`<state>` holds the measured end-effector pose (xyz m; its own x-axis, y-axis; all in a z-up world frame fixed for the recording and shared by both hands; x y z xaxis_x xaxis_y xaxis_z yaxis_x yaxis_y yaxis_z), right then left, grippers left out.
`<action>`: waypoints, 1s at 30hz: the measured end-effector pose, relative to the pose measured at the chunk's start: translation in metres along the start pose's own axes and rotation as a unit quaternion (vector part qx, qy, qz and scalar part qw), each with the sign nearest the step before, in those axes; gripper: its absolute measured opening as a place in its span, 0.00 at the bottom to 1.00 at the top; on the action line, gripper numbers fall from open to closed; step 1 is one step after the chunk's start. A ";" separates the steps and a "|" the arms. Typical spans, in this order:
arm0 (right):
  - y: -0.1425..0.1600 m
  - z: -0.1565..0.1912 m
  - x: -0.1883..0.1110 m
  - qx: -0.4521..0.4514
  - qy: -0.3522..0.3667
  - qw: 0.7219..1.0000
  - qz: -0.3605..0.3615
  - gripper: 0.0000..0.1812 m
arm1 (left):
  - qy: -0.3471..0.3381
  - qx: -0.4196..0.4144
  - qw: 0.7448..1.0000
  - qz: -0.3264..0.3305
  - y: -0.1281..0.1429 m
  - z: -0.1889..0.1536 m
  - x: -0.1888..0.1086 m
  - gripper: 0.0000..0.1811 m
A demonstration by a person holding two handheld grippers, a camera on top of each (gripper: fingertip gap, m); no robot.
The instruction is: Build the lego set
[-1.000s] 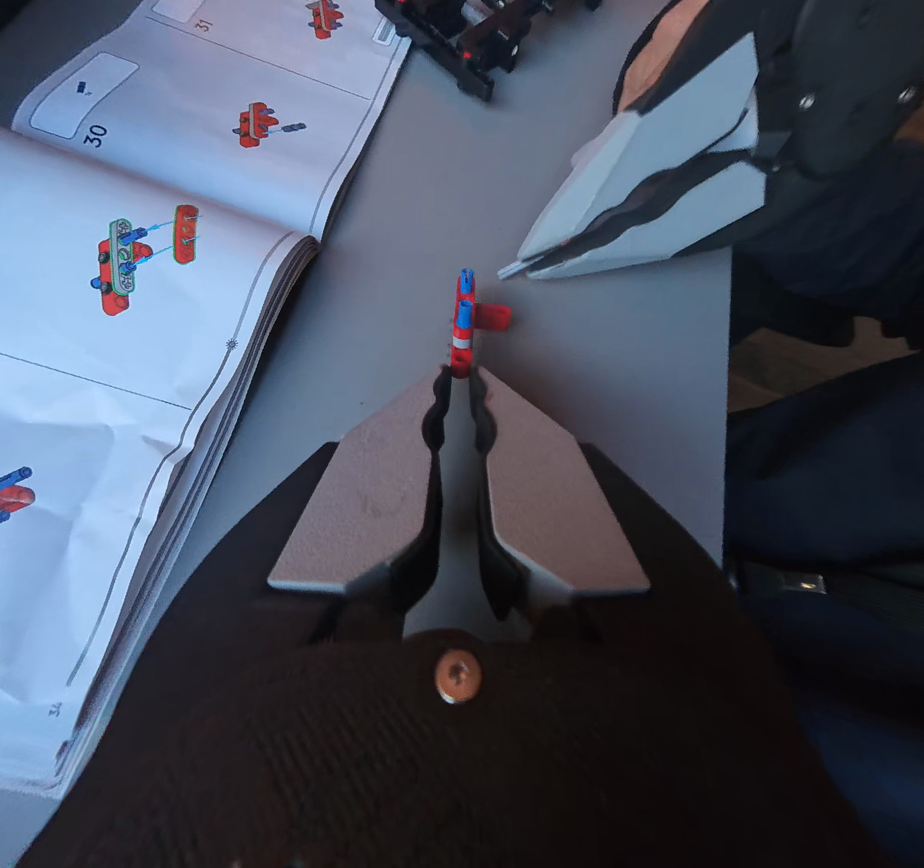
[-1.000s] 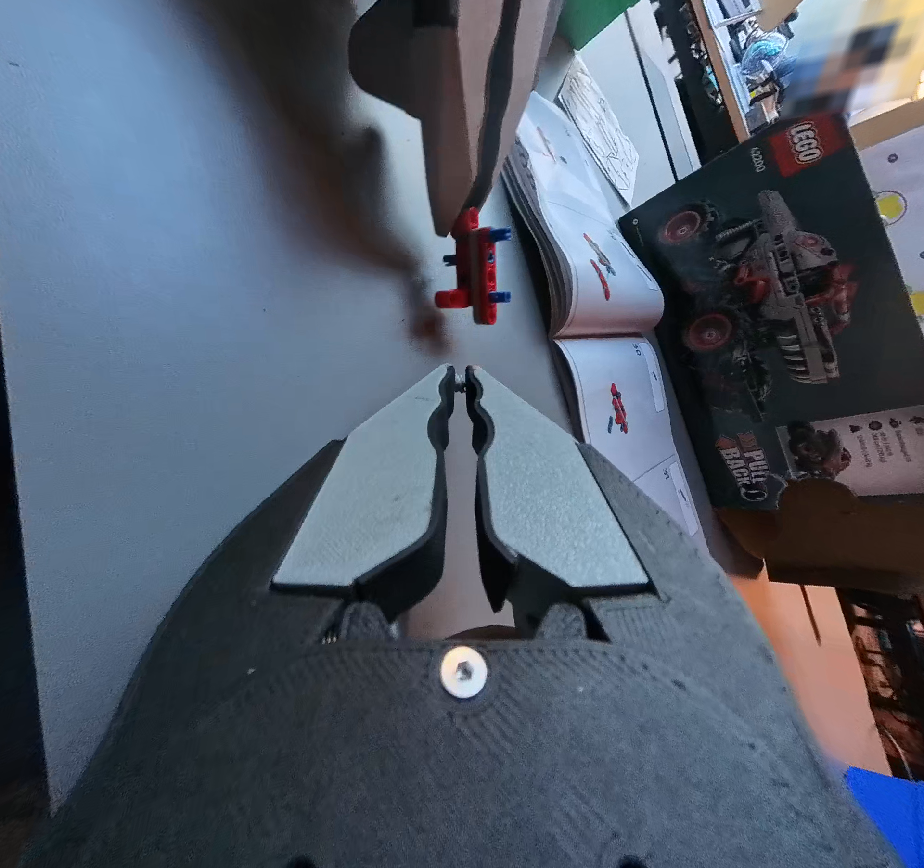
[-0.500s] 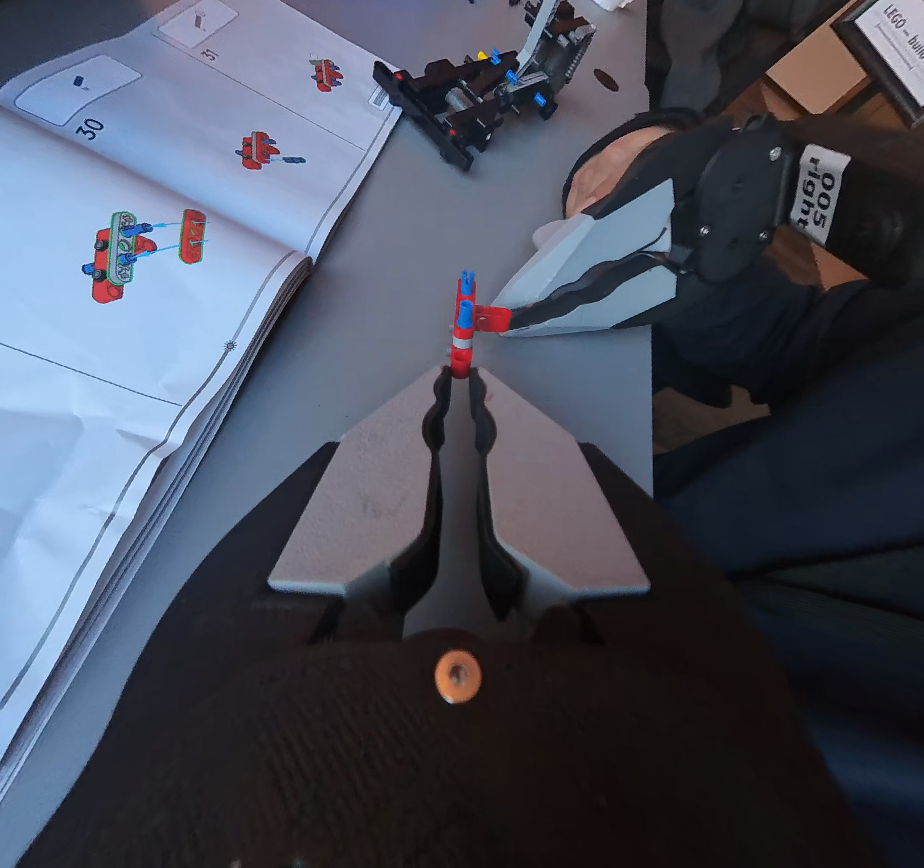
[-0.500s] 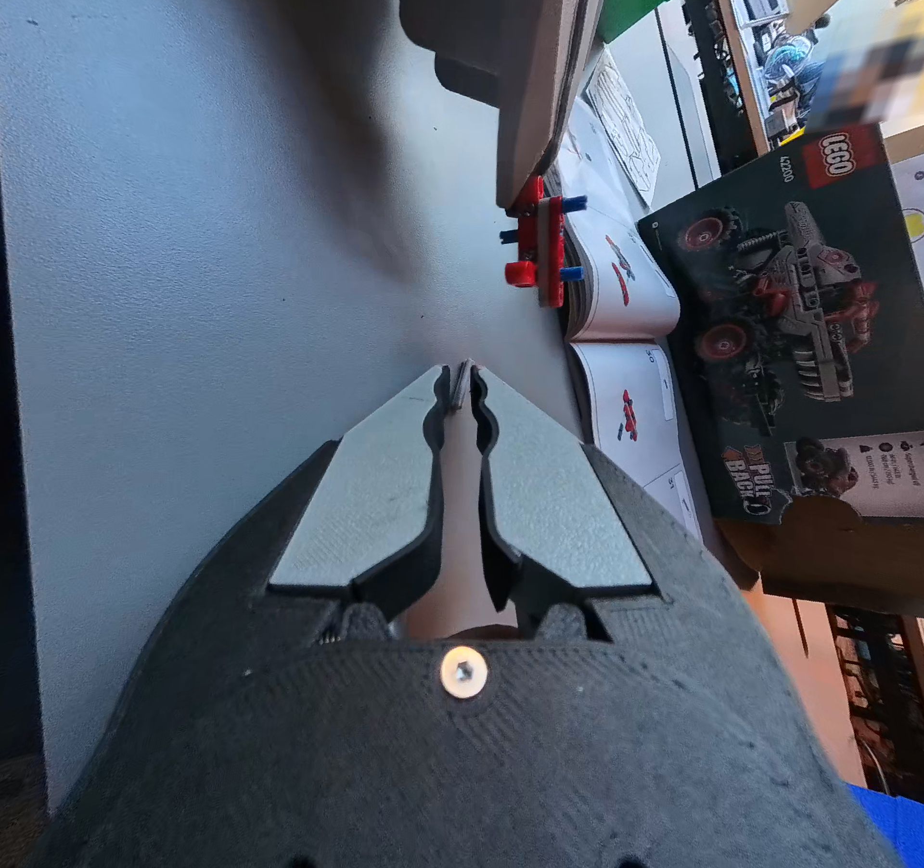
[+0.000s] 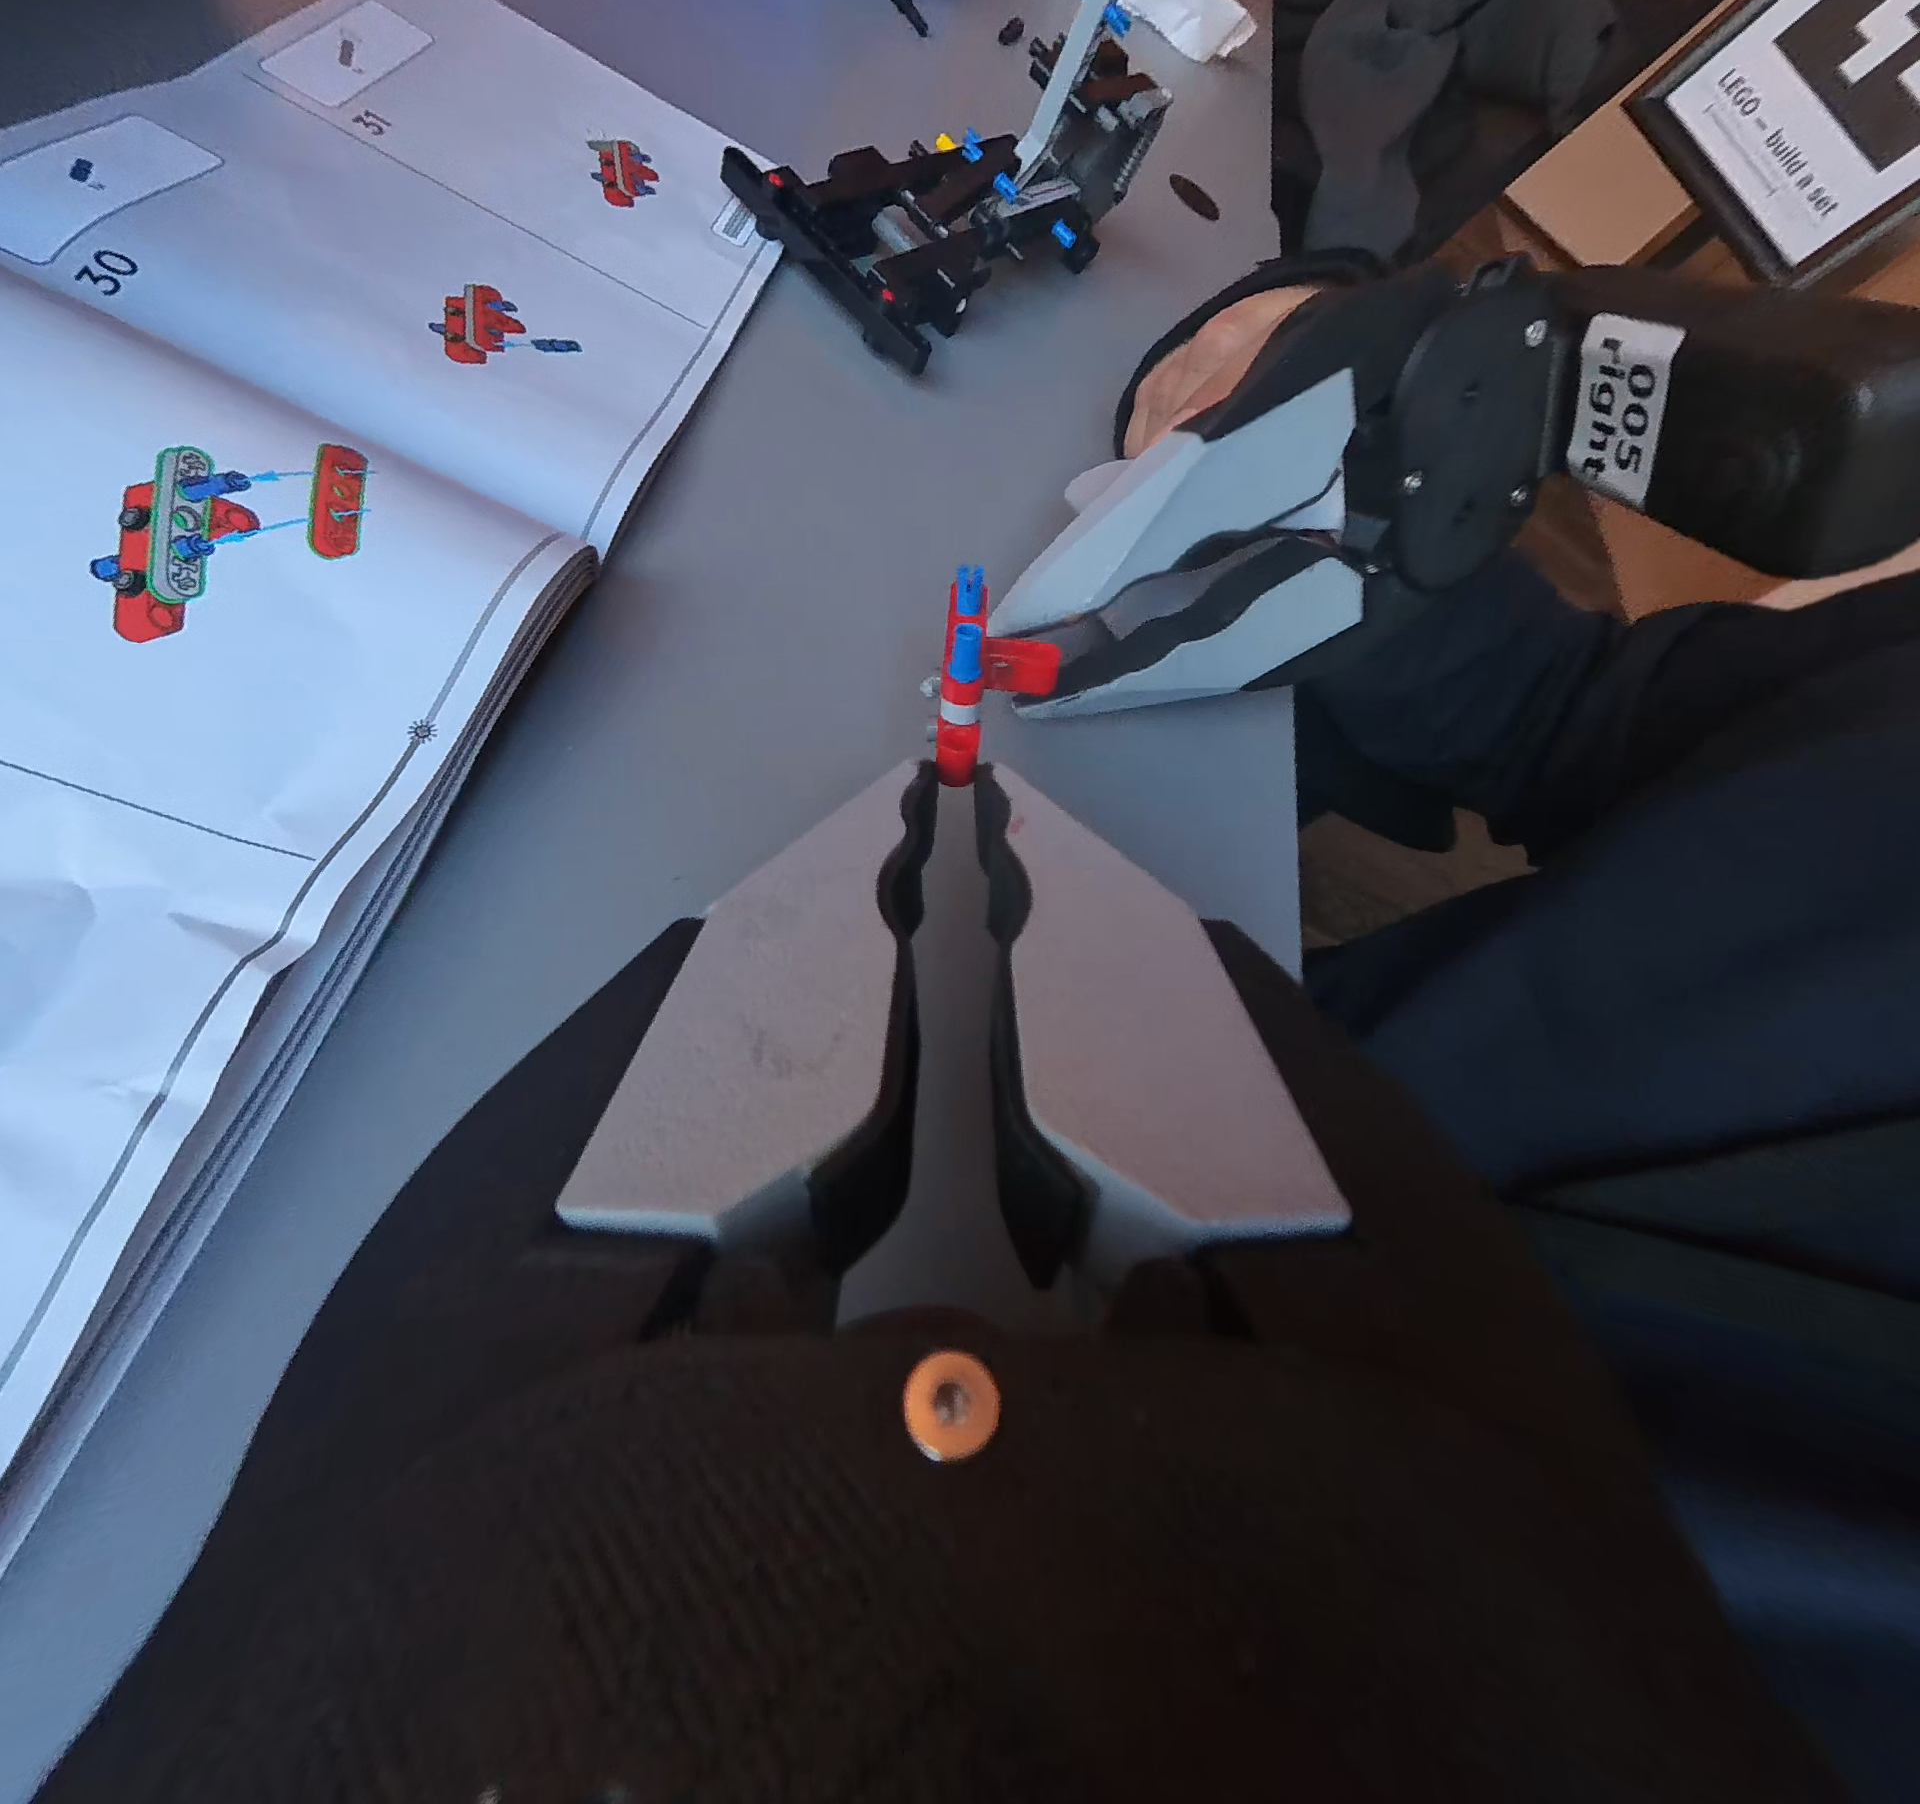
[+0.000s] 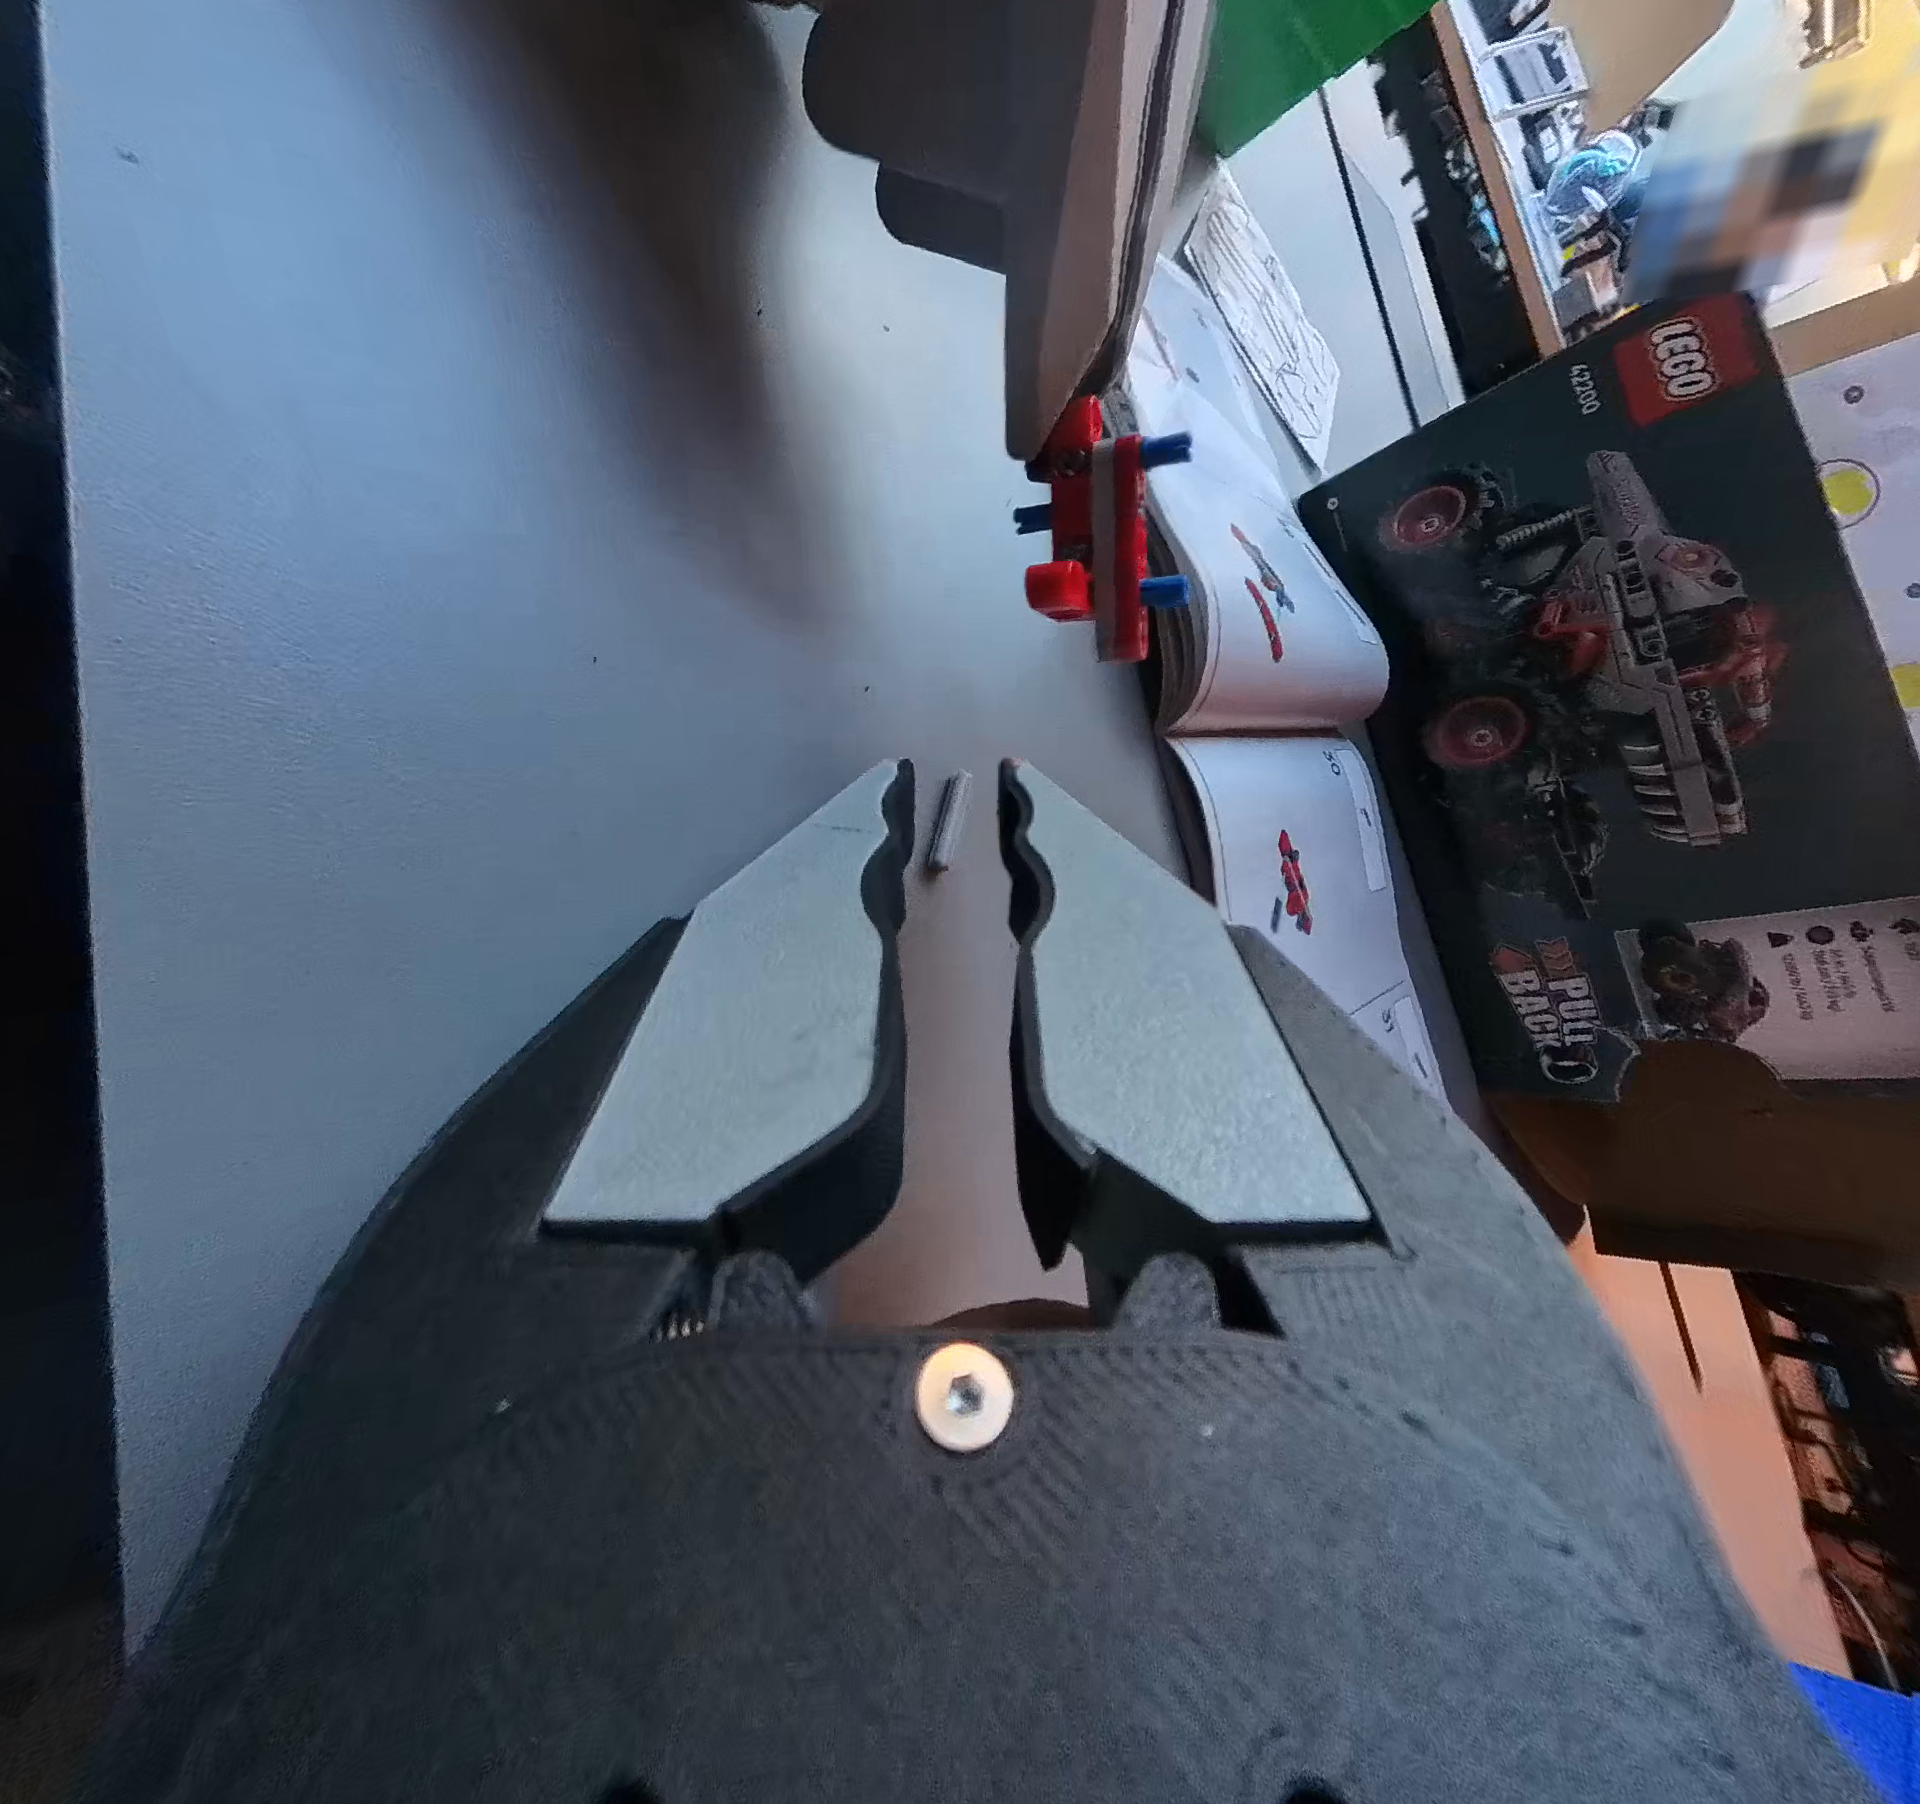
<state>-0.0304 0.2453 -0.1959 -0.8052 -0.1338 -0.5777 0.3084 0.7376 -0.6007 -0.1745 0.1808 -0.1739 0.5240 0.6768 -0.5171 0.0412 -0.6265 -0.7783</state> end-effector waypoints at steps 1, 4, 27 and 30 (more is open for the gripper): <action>0.000 -0.001 -0.001 0.004 0.002 1.000 -0.005 0.08 | 0.005 -0.004 1.000 -0.002 0.000 0.000 -0.001 0.02; -0.002 -0.003 -0.004 0.013 0.005 1.000 -0.019 0.09 | 0.007 -0.002 1.000 -0.009 -0.002 -0.002 -0.002 0.02; -0.025 -0.009 -0.030 0.105 -0.051 0.973 -0.199 0.19 | -0.169 0.524 0.813 -0.190 -0.001 -0.074 -0.012 0.03; -0.029 -0.006 -0.031 0.102 -0.059 0.971 -0.208 0.15 | -0.209 0.575 0.770 -0.180 0.004 -0.073 -0.007 0.03</action>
<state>-0.0171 0.2321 -0.1571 -0.8215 -0.4766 -0.3130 0.0715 0.4584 -0.8858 -0.1163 0.1453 -0.1472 0.3249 0.9427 -0.0758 -0.7869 0.2250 -0.5746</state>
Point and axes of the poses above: each gripper's, where its closed fingertips meet, x out along the fingers, y out of its underside, z = x × y across the jaws, the point moved 7 cm from there along -x, back along the fingers, and after that the axes turned 10 degrees about -y, right-handed, at the moved point
